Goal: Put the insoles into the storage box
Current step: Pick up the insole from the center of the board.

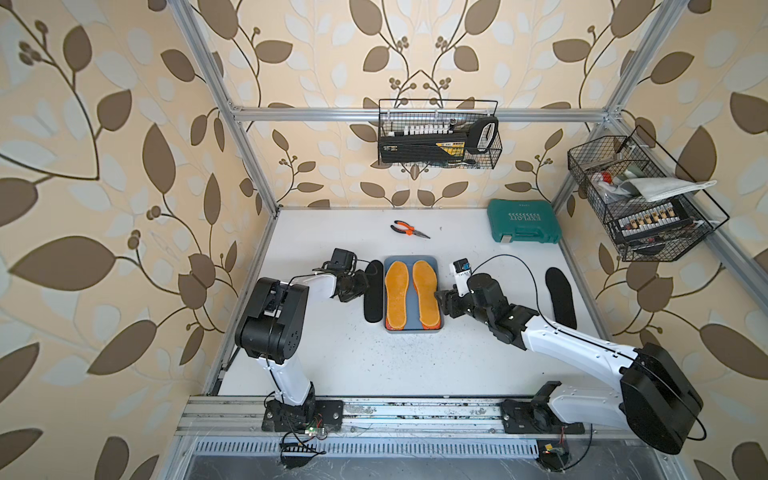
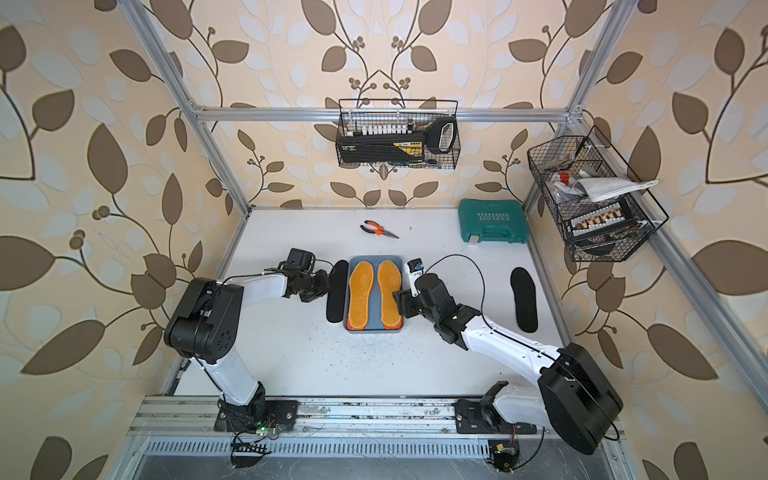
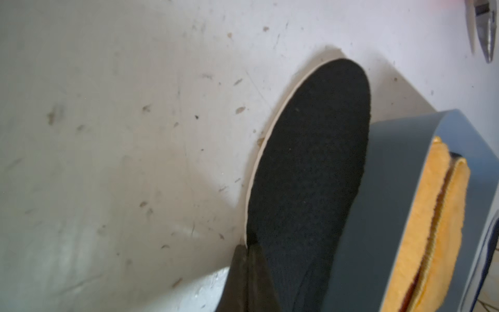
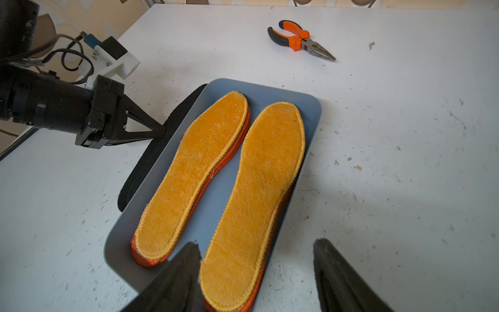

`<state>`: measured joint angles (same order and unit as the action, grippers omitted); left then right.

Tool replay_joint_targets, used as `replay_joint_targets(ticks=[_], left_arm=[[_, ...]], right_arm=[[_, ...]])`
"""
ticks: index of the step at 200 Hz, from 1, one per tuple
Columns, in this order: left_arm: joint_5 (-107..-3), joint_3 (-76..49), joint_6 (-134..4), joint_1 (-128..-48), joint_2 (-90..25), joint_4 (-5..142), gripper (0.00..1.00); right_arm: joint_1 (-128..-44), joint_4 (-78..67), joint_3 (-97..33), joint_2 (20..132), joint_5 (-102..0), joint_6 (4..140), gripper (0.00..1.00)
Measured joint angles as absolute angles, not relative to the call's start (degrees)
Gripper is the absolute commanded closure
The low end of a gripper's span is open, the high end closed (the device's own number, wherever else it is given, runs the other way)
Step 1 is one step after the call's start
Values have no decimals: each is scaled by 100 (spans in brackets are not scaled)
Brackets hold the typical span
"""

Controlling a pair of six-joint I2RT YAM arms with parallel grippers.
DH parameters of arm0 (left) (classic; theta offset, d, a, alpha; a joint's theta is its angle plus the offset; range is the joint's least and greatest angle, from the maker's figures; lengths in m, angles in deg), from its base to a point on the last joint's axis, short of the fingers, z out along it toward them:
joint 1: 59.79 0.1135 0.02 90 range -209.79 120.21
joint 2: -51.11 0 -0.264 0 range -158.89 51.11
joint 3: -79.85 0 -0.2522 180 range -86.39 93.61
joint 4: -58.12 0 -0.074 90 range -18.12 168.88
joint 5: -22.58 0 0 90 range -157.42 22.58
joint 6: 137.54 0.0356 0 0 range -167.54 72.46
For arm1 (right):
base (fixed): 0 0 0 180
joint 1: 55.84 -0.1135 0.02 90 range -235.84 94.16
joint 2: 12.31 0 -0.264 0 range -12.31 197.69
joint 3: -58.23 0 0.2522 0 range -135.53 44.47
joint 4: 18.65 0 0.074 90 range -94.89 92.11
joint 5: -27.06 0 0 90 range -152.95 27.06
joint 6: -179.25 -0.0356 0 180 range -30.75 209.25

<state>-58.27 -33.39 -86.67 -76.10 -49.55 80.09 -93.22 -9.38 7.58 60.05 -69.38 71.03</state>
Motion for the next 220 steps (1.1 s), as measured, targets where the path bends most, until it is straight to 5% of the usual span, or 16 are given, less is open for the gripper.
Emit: replay_joint_targets(ticks=[89, 220], left_arm=[[-6271, -3232, -8506, -7719, -4818, 8446, 100], [-5130, -4284, -8036, -6751, -2142, 8417, 100]], right_arm=[[-9322, -930, 758, 6005, -6960, 7082, 31], [-9322, -860, 758, 6005, -7072, 7020, 31]])
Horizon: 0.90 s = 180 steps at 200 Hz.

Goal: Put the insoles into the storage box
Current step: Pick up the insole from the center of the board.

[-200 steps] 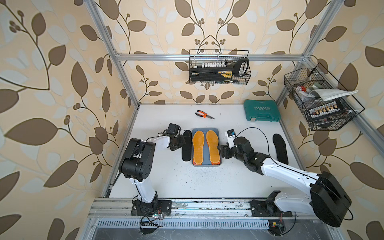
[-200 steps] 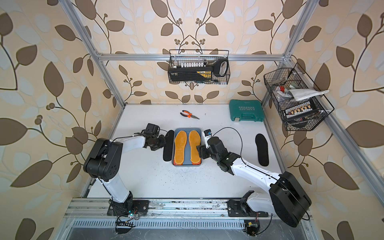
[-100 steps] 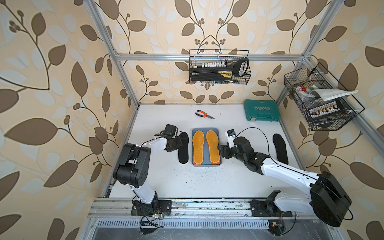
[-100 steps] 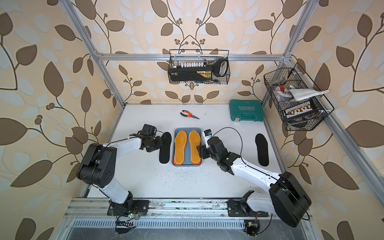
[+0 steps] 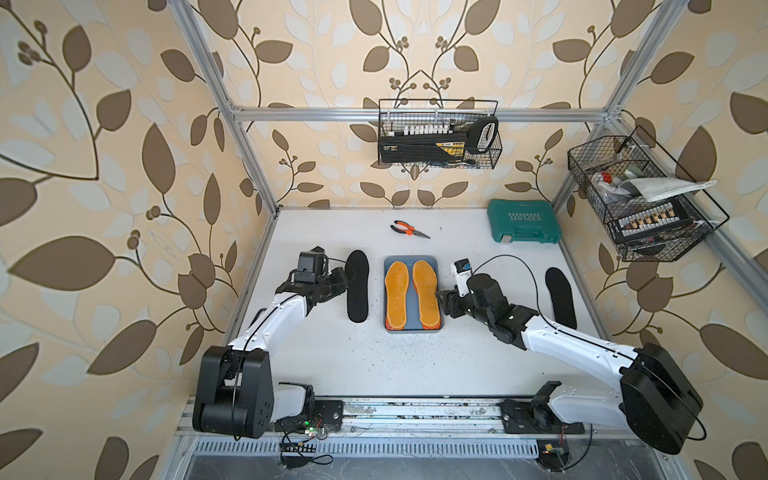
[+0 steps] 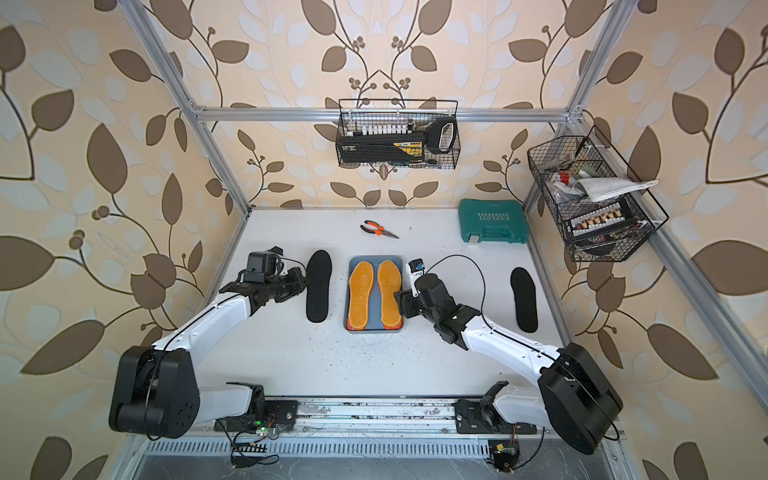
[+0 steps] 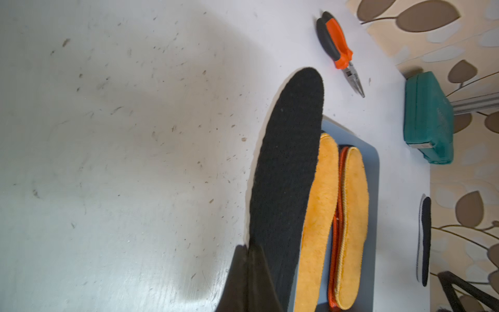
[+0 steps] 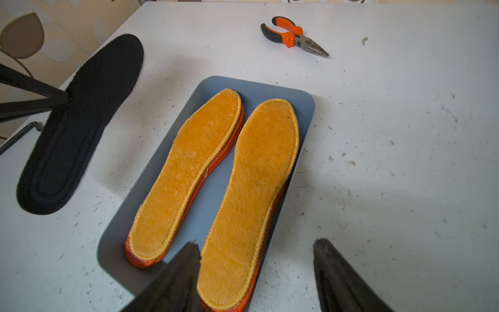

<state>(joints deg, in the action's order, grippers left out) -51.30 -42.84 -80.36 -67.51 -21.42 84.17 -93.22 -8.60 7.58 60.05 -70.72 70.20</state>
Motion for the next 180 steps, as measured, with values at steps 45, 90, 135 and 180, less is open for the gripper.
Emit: replay_joint_targets(ticks=[45, 90, 135, 180], left_arm=[[-4413, -4284, -8084, -6723, -1812, 8408, 100], [-3972, -4284, -8418, -6906, -1889, 8113, 100], [-4090, -4325, -8954, -7512, -2177, 7552, 100], [-4348, -4319, -9297, -7984, -2772, 7150, 100]], right_arm=[[-9322, -969, 931, 5651, -7244, 6994, 25], [-9322, -1074, 1128, 5343, -7504, 6937, 18], [-9322, -1100, 1136, 5343, -7670, 6929, 16], [-9322, -1107, 1136, 5349, -7758, 6918, 16]])
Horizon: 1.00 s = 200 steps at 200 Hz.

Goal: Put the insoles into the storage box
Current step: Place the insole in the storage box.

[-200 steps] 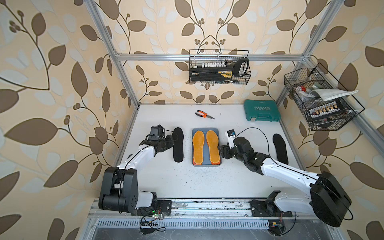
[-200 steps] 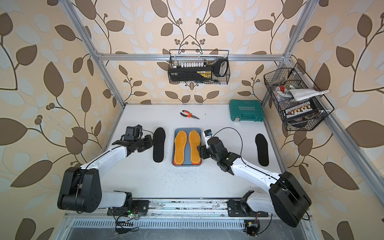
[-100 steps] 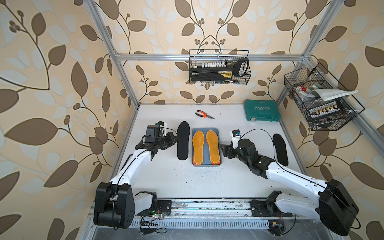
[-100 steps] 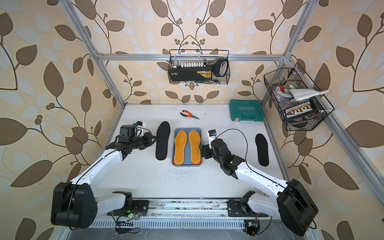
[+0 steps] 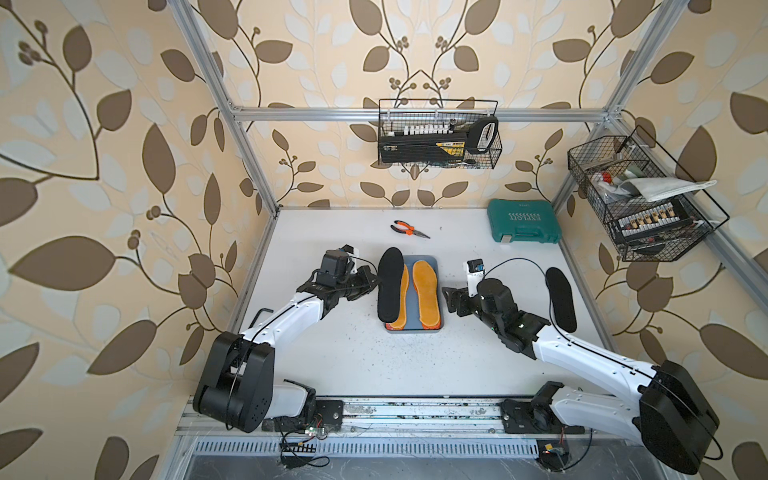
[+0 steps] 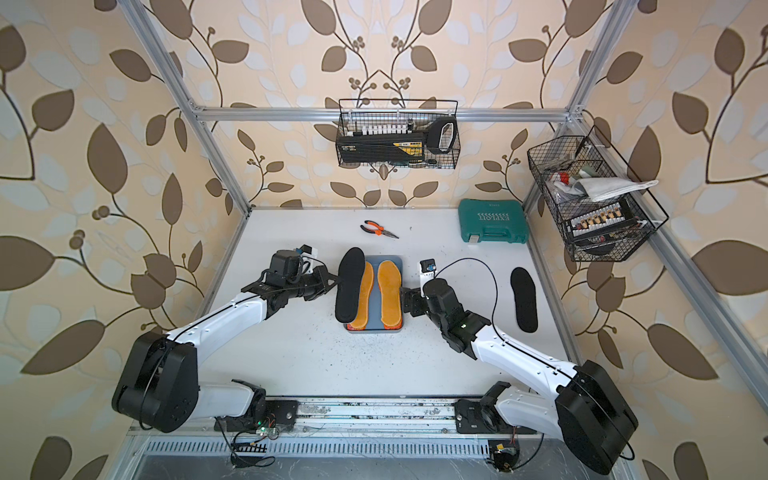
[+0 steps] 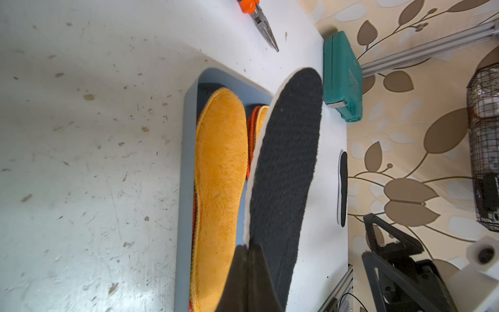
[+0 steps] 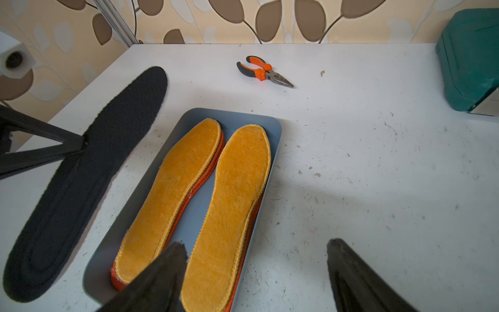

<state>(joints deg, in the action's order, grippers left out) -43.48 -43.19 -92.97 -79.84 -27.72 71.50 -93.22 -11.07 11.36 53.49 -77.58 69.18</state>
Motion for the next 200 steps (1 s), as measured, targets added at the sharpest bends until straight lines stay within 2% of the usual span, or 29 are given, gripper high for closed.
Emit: replay_joint_targets(ticks=[80, 200], left_arm=[[-4717, -4220, -9524, -8246, -3720, 6870, 100], [-4805, -4181, -9706, -8329, -4101, 6586, 100]], right_arm=[[-9322, -1091, 1136, 5443, -7780, 6915, 16], [-9322, -1026, 1134, 5583, -7780, 6913, 16]])
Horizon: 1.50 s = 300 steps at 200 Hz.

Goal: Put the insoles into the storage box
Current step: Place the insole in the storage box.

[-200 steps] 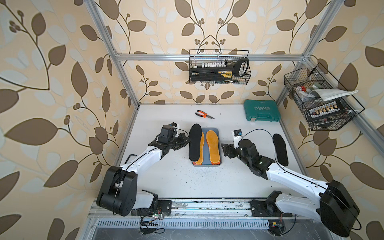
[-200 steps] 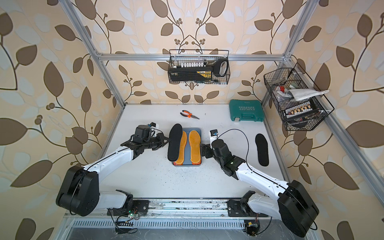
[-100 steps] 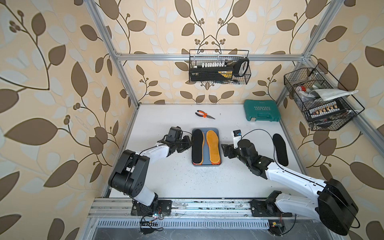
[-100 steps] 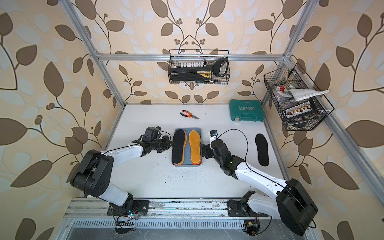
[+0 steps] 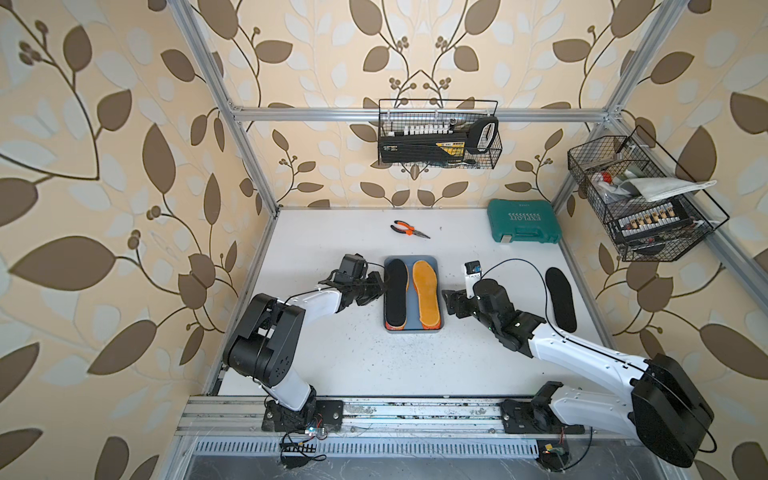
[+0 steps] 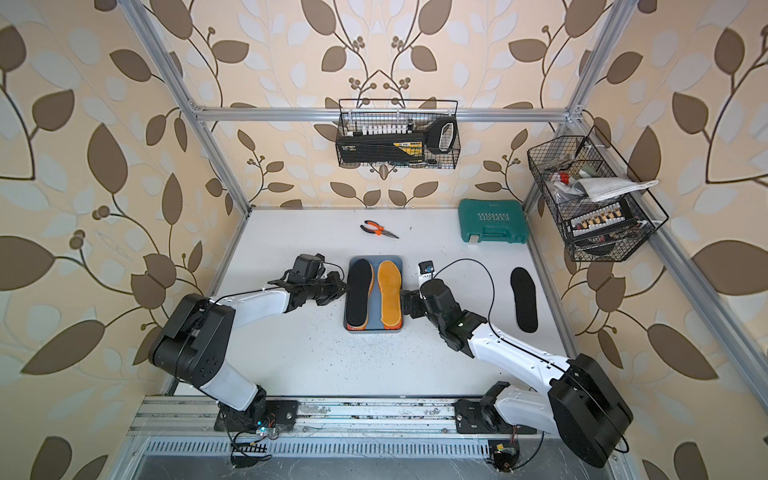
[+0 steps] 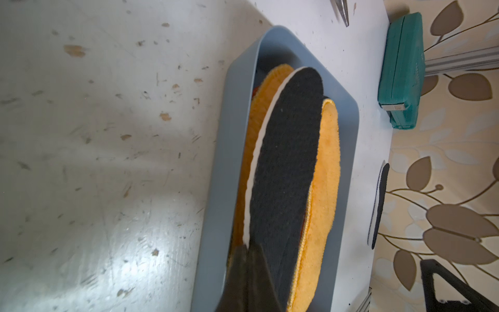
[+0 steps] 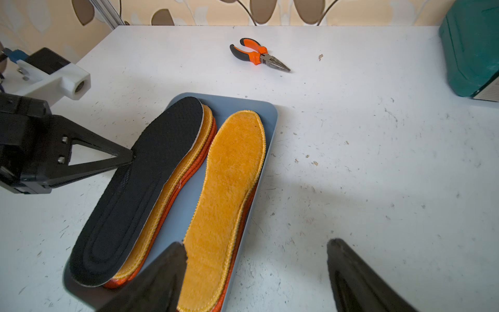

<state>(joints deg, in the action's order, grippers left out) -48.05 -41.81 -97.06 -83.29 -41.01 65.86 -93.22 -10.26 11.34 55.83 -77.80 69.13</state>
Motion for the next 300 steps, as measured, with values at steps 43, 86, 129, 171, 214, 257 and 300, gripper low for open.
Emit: replay_joint_targets(ticks=[43, 86, 129, 171, 214, 257, 300], left_arm=[[-4805, -4181, -9738, -8351, -4199, 6573, 100], [-4877, -4124, -9736, -8353, -4199, 6638, 100], [-4936, -3989, -9734, -8353, -4199, 6758, 90], [-4940, -3906, -9708, -8390, -4201, 6924, 87], [-4938, -3809, -9699, -8393, -4208, 7018, 84], [-4927, -3602, -9684, -8467, -4411, 7145, 81], [-4947, -3558, -9681, -8502, -4446, 7265, 81]], right_arm=[[-9322, -1013, 1130, 5614, -7780, 6913, 16], [-9322, -1006, 1123, 5614, -7780, 6913, 16], [-9322, -1004, 1123, 5614, -7777, 6913, 16], [-9322, -1000, 1115, 5614, -7777, 6913, 16], [-9322, -984, 1095, 5644, -7777, 6911, 16], [-9322, -938, 1071, 5725, -7777, 6911, 16], [-9322, -895, 1069, 5725, -7777, 6911, 16]])
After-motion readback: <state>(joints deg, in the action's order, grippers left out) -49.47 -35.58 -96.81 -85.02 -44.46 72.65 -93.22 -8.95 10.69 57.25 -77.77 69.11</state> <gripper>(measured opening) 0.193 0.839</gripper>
